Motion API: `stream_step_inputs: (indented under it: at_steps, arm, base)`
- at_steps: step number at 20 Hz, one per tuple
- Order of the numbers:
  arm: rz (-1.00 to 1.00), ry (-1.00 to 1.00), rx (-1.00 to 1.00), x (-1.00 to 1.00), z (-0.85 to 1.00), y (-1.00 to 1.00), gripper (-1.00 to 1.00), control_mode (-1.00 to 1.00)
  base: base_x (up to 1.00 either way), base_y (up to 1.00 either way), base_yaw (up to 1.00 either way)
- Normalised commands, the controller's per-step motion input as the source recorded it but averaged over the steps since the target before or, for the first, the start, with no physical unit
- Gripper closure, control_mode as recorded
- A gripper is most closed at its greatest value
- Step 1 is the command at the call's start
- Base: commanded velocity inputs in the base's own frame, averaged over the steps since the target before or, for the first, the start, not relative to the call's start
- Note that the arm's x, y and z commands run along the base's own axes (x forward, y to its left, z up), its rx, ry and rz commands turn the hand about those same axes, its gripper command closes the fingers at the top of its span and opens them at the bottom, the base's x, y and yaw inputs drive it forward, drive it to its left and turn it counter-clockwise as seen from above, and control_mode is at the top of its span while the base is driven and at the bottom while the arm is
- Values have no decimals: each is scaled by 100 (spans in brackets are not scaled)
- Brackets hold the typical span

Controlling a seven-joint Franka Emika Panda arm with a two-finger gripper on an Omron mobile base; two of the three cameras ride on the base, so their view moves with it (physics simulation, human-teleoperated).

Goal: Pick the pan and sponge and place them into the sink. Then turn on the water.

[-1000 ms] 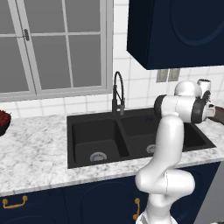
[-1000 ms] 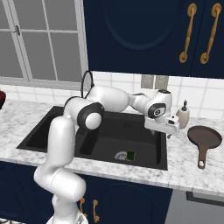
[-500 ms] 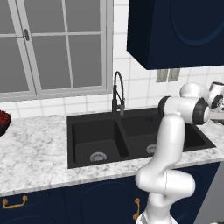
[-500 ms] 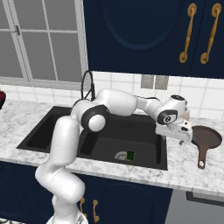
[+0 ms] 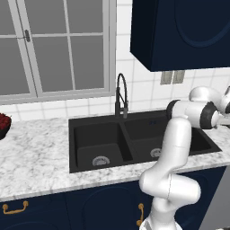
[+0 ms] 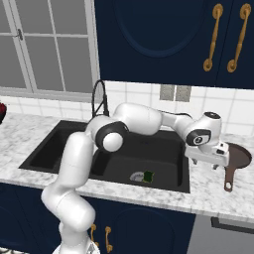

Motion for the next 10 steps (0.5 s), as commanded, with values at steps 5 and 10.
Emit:
stream_step_inputs:
  at_steps: [5, 10]
  arm:
    - [1, 0, -4, -19, 0, -20, -100, -100]
    - [0, 0, -3, -16, -2, -22, -100, -100]
  base:
    - [0, 0, 0]
    - [0, 0, 0]
